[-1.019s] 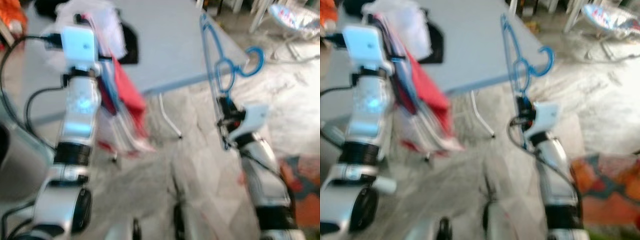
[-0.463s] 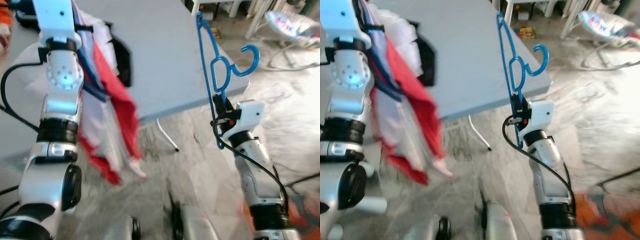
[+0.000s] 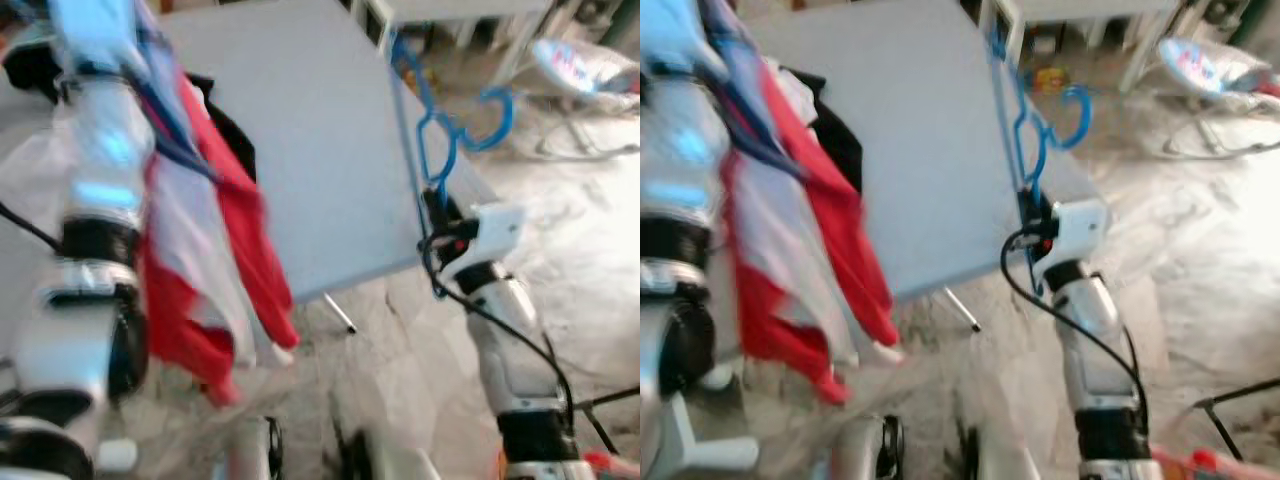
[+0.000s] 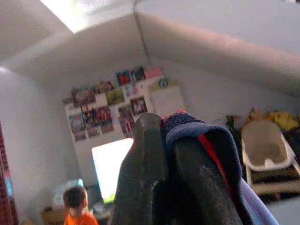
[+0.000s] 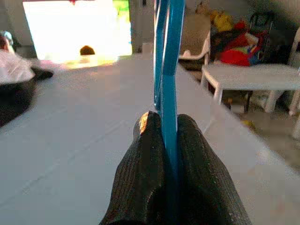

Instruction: Hang hanger

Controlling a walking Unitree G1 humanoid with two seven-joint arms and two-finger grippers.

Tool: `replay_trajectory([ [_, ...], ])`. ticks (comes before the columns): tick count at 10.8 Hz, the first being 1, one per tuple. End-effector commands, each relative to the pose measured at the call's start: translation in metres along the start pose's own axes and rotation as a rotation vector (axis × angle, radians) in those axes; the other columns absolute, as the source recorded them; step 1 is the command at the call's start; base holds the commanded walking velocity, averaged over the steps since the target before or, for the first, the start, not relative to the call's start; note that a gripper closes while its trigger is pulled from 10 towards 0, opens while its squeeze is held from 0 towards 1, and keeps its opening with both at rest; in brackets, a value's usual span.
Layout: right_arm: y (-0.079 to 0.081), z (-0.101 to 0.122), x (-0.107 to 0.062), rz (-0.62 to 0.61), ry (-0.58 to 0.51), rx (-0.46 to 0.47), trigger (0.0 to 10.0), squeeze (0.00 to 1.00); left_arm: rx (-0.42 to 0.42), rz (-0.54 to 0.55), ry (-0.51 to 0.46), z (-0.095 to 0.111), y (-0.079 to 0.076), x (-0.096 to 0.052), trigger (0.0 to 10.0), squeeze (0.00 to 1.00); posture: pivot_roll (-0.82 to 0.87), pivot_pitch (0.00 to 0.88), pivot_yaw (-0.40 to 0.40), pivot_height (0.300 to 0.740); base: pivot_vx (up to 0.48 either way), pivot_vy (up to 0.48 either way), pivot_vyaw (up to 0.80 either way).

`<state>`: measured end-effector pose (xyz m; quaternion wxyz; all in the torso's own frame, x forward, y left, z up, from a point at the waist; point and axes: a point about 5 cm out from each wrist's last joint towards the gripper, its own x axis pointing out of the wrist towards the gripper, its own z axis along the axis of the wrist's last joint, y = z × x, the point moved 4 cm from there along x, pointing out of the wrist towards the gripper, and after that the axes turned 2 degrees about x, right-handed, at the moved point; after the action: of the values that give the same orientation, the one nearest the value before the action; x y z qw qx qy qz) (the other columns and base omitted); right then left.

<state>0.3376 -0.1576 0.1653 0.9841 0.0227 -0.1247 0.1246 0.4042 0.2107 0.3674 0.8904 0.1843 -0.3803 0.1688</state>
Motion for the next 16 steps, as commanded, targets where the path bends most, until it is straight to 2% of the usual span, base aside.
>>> replay_trajectory([
  [1,-0.007,-0.004,-0.004,-0.025,0.020,-0.003,10.0,0.00,-0.003,0.007,-0.067,0.017,-0.001,0.009,10.0,0.00,-0.10,0.166,0.010,0.740,0.442,0.000,0.00],
  [2,-0.008,-0.004,-0.005,-0.028,0.020,-0.007,10.0,0.00,0.041,0.086,-0.118,0.036,0.027,0.037,10.0,0.00,-0.10,0.166,0.010,0.740,0.435,0.000,0.00],
  [4,-0.006,-0.004,-0.004,-0.026,0.020,-0.008,10.0,0.00,0.089,0.132,-0.161,0.047,0.039,0.045,10.0,0.00,-0.10,0.162,0.012,0.740,0.431,0.000,0.00],
  [6,-0.006,-0.005,-0.005,-0.023,0.022,-0.009,10.0,0.00,0.221,0.161,-0.244,0.058,0.052,0.050,10.0,0.00,-0.11,0.161,0.012,0.740,0.426,0.000,0.00],
  [7,-0.007,-0.005,-0.006,-0.027,0.025,-0.009,10.0,0.00,0.312,0.119,-0.237,0.048,0.047,0.047,10.0,0.00,-0.10,0.158,0.014,0.740,0.000,0.000,0.00],
  [8,-0.007,-0.006,-0.006,-0.028,0.026,-0.007,10.0,0.00,0.315,0.037,-0.142,0.020,0.030,0.035,10.0,0.00,-0.10,0.158,0.014,0.740,0.000,0.000,0.00],
  [9,-0.005,-0.006,-0.004,-0.026,0.025,-0.005,10.0,0.00,0.316,-0.034,0.134,-0.038,0.018,0.010,10.0,0.00,-0.10,0.157,0.014,0.740,0.000,0.000,0.00],
  [10,-0.004,-0.006,-0.004,-0.025,0.025,-0.004,10.0,0.00,0.293,-0.076,0.353,-0.077,0.013,-0.012,10.0,0.00,-0.10,0.157,0.014,0.740,0.000,0.000,0.00],
  [11,-0.005,-0.006,-0.004,-0.024,0.028,-0.008,10.0,0.00,0.170,-0.123,0.633,-0.126,0.008,-0.057,10.0,1.00,-0.11,0.159,0.012,0.740,0.000,0.000,0.00],
  [12,-0.006,-0.006,-0.004,-0.025,0.029,-0.011,10.0,0.00,0.182,-0.129,0.636,-0.129,0.008,-0.061,10.0,1.00,-0.11,0.161,0.011,0.740,0.000,0.000,0.00],
  [13,-0.007,-0.006,-0.004,-0.026,0.031,-0.012,10.0,0.00,0.309,-0.186,0.540,-0.120,0.006,-0.055,10.0,1.00,-0.10,0.161,0.011,0.740,0.000,0.000,0.00],
  [14,-0.006,-0.007,-0.003,-0.025,0.031,-0.010,10.0,0.00,0.345,-0.225,0.504,-0.116,0.001,-0.054,10.0,1.00,-0.10,0.161,0.014,0.740,0.000,0.000,0.00],
  [15,-0.004,-0.007,-0.002,-0.021,0.030,-0.008,10.0,0.00,0.430,-0.289,0.438,-0.110,-0.008,-0.051,10.0,1.00,-0.10,0.161,0.014,0.740,0.000,0.000,0.00],
  [16,-0.003,-0.007,-0.003,-0.018,0.029,-0.009,10.0,0.00,0.470,-0.290,0.286,-0.088,-0.014,-0.041,10.0,1.00,-0.10,0.161,0.014,0.740,0.000,0.000,0.00],
])
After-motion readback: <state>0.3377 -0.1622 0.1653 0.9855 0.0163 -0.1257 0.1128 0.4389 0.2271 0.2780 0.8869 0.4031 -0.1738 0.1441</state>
